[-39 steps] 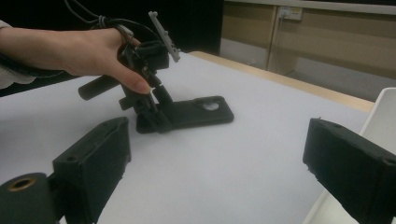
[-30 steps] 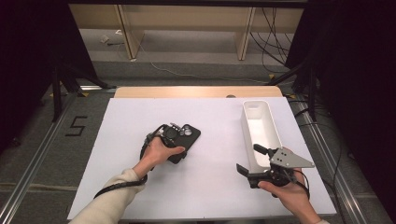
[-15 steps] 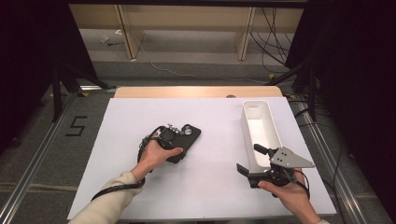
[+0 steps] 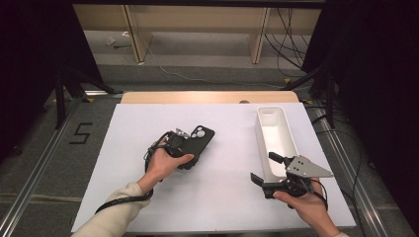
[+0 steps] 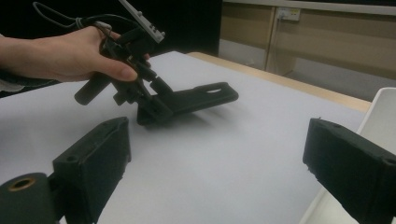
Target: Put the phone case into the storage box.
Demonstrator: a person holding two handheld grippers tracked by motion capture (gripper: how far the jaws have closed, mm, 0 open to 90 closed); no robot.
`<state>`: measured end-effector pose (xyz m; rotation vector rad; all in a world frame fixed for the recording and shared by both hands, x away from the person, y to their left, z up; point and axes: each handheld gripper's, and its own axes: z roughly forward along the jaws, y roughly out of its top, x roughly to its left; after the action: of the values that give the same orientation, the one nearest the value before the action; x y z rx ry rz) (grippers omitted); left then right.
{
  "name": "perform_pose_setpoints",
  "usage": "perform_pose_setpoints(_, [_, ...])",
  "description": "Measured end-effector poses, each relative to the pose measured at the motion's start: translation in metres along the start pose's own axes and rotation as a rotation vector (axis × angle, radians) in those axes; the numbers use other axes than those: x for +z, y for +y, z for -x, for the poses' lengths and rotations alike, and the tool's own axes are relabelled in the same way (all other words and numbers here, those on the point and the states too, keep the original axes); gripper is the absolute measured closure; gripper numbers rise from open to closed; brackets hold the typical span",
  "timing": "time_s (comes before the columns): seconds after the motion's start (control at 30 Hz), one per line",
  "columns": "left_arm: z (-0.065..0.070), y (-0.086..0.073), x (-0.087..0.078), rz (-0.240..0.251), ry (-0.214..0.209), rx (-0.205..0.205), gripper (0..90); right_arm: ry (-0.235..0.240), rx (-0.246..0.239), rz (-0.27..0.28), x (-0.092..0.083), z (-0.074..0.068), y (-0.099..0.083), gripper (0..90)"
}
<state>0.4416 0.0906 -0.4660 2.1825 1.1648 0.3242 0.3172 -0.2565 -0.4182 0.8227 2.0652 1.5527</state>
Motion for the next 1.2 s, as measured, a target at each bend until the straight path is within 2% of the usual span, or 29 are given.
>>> perform_pose_setpoints(0.17, [0.001,0.0,-0.01,0.068,-0.019,0.013,15.4,0.001,-0.002,0.006,0.002,-0.001,0.002,8.9])
perform_pose_setpoints(0.27, [0.002,-0.001,-0.016,0.114,-0.027,0.006,15.3,0.0,0.001,0.014,0.003,0.0,0.005,8.9])
perform_pose_setpoints(0.6, [0.006,-0.006,-0.04,0.24,-0.046,0.017,15.4,-0.014,-0.001,0.065,0.014,0.004,0.027,9.0])
perform_pose_setpoints(0.9, [0.009,-0.012,-0.06,0.302,-0.054,0.033,15.4,-0.008,0.01,0.088,0.035,0.007,0.043,9.2])
perform_pose_setpoints(1.2, [0.016,-0.018,-0.071,0.359,-0.055,0.055,15.5,0.005,0.018,0.1,0.053,0.006,0.053,9.1])
